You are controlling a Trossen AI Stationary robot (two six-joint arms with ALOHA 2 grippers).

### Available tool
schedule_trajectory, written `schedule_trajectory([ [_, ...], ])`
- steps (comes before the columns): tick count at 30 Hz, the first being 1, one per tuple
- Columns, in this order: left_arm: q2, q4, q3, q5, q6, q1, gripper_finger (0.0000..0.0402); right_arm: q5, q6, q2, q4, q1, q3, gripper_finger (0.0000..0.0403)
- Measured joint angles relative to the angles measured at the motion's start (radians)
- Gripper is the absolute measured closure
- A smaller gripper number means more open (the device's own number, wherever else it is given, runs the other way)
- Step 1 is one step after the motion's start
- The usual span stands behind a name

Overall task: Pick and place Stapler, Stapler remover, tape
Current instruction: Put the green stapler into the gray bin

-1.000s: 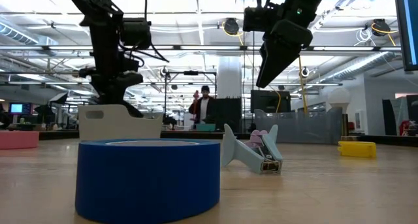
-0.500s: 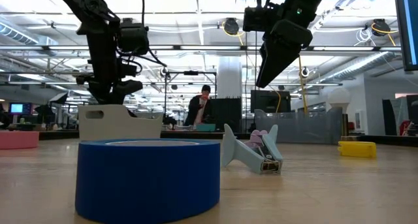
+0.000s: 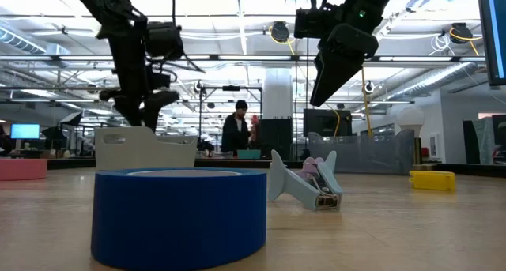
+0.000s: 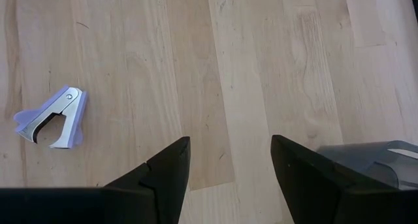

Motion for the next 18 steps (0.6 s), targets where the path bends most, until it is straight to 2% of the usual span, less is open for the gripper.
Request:
schedule_trajectory([
  [6,-0.094,-0.012,0.083,0.159,0.051,-0.021,0.0216,-0.001,0.011,0.000,-0.036,0.001,0.000,0.0197],
  [12,-0.239,-0.017,0.096,0.350,0.087,-0.092,0.0216,-0.007,0.089,0.000,-0.188,0.001,0.000,0.0197],
  [18,-0.342,-0.026,0.096,0.396,0.033,-0.190,0.0215,-0.127,0.196,-0.002,-0.384,0.002,0.000,0.0197],
])
